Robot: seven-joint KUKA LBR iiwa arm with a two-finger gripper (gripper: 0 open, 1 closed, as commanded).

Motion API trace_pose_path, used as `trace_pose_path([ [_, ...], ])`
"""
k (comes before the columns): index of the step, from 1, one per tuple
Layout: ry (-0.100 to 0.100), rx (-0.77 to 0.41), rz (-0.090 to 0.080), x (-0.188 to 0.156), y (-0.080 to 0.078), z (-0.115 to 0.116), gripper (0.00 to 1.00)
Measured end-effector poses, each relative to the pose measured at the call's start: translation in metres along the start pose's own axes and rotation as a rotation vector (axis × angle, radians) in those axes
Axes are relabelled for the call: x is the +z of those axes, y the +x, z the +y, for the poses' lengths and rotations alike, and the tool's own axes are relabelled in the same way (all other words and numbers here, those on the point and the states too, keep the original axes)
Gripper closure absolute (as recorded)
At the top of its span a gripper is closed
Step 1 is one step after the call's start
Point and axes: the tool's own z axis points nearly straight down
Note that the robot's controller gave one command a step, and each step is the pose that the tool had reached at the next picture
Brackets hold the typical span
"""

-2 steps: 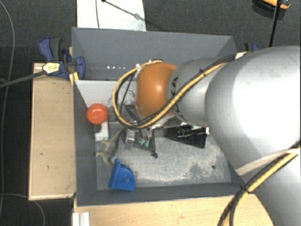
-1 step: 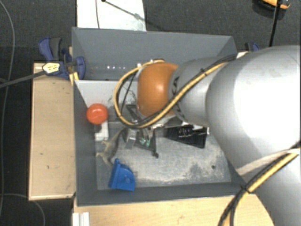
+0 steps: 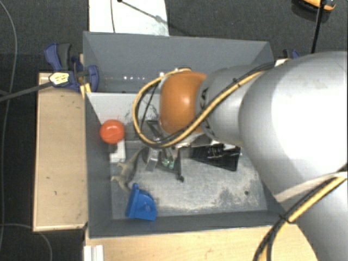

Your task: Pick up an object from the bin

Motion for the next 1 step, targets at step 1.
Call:
trace_pose_path([
  [1,0.001,-0.004,0.0,-0.0075,0.0005,-0.0001,1.0],
])
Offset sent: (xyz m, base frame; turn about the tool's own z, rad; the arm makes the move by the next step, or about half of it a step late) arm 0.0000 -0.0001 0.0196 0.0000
